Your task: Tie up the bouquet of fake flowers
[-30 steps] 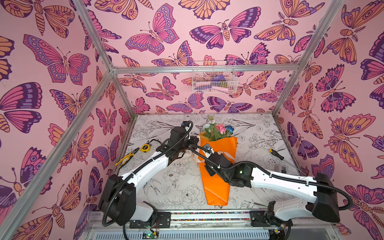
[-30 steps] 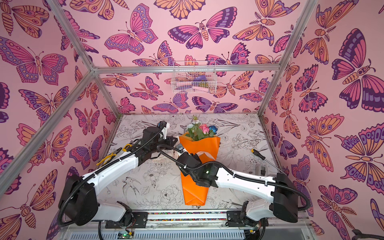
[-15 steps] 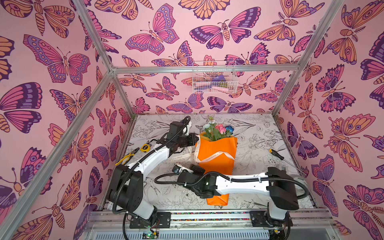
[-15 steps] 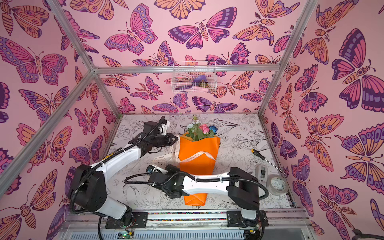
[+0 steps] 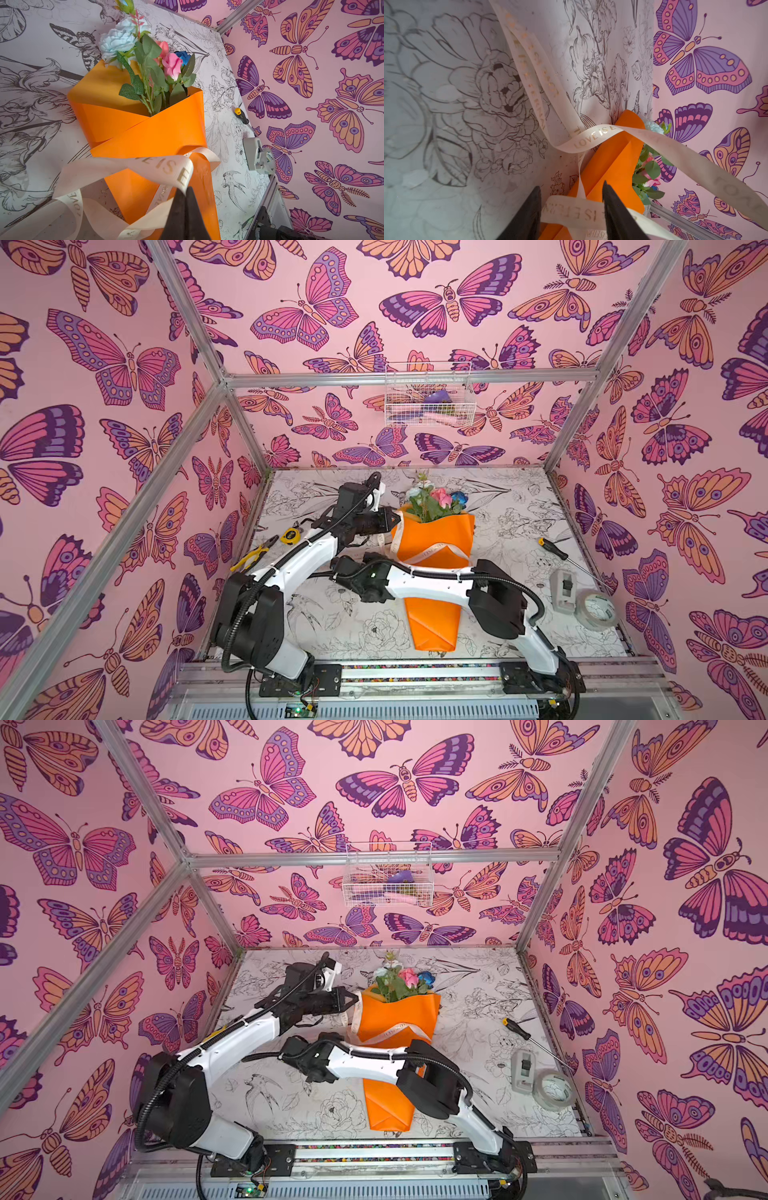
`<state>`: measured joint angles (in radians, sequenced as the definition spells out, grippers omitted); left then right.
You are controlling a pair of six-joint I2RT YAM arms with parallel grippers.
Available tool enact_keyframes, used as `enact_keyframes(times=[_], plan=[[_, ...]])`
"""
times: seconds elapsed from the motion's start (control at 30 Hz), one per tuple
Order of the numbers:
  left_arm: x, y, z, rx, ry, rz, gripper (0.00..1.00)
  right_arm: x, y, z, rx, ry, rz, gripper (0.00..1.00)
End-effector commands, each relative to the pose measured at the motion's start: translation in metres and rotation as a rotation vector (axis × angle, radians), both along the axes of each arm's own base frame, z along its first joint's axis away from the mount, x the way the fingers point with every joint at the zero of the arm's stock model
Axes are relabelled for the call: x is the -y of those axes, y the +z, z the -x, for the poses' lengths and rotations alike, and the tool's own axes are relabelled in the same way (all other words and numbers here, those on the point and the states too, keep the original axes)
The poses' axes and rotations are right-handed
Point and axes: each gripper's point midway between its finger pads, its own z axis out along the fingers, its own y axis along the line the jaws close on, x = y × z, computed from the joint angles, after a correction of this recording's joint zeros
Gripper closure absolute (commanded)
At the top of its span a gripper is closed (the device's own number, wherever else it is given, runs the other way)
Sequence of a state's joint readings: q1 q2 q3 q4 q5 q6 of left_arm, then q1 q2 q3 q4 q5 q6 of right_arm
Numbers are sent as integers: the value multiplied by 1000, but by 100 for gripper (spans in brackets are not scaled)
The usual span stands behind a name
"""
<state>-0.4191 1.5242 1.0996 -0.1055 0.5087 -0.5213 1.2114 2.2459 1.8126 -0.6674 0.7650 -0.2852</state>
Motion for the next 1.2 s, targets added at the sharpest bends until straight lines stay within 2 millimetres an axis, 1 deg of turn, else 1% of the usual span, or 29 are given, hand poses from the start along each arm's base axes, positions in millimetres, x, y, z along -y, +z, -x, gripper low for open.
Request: enact_keyframes(times=[0.0,0.1,0.27,0.37,0.53,0.73,0.8,0.87,1.0,1.1,1.17], plan=[[-1,4,7,1,-19,10,100,19,-12,0,-61,-8,122,51],[0,3,7,-3,-21,11,100,22,-17,-5,-73,-24,130,50],[1,2,7,-9,-21,14,100,26,-23,-14,-90,-54,152,44],[0,1,7,-15,-19,11,100,30,-29,-20,-87,-72,174,44],[1,0,7,-18,-20,14,100,36,-33,-30,-64,-101,207,44],[0,-1,7,-20,-17,13,100,42,-39,-34,-78,-122,220,45],[0,-1,7,-21,-16,11,100,44,-40,-35,-77,-131,227,49],[0,-1,6,-21,-15,11,100,43,-40,-35,-83,-135,214,58],[0,-2,6,-23,-11,9,100,40,-38,-33,-100,-135,184,70],[-1,-3,5,-23,-6,4,100,39,-29,-32,-104,-136,163,87],[-4,-5,3,-24,5,-1,100,36,-22,-28,-120,-130,133,95]])
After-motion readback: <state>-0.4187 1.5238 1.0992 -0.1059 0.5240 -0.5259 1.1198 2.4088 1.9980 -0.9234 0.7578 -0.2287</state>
